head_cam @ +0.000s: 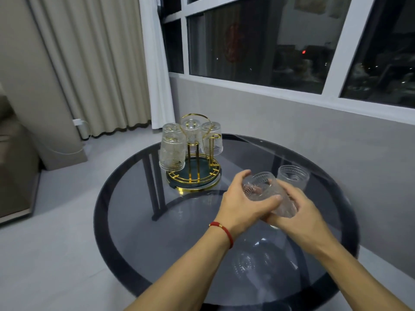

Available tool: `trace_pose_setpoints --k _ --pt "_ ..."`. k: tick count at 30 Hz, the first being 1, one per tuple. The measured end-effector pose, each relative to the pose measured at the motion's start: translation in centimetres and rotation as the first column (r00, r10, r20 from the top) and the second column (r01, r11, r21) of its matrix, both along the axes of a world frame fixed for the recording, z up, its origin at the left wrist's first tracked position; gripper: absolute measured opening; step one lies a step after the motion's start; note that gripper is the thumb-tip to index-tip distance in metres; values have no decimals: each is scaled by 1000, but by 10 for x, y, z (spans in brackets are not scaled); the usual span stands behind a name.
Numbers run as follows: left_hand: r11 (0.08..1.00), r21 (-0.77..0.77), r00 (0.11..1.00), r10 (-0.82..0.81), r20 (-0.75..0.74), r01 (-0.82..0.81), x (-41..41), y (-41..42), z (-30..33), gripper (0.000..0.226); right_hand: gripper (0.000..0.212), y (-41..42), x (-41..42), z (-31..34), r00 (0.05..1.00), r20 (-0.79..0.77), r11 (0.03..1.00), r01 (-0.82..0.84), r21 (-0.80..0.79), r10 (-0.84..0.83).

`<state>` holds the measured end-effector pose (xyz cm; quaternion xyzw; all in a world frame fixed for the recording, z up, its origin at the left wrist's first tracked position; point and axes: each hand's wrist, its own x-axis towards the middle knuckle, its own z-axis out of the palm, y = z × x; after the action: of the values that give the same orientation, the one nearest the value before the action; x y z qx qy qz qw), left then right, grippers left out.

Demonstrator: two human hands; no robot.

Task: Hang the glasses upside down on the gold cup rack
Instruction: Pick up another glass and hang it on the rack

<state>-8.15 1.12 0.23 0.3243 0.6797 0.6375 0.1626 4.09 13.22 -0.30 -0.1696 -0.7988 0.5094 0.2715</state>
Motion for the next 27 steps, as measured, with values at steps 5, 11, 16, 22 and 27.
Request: trace_pose_setpoints --k 5,11,16,22,27 --pt "980 171 953 48 298 -103 -34 -12 2 82 52 -11 -41 -6 992 -81 879 -124 -460 98" --pt "988 -29 988 155 13 -154 -77 -31 -17 70 52 -16 -89 -2 976 -206 865 -46 -500 -67" --pt "832 -378 851 193 -488 -405 -105 -43 -50 54 52 3 -126 17 950 -196 921 163 -353 -243" --pt "736 -526 777 0 -629 -426 -118 -44 -72 79 83 18 -161 61 928 -124 936 350 -38 -352" --pt "758 -484 758 21 -652 -438 -118 -47 -81 78 79 13 -182 92 943 -112 919 332 211 -315"
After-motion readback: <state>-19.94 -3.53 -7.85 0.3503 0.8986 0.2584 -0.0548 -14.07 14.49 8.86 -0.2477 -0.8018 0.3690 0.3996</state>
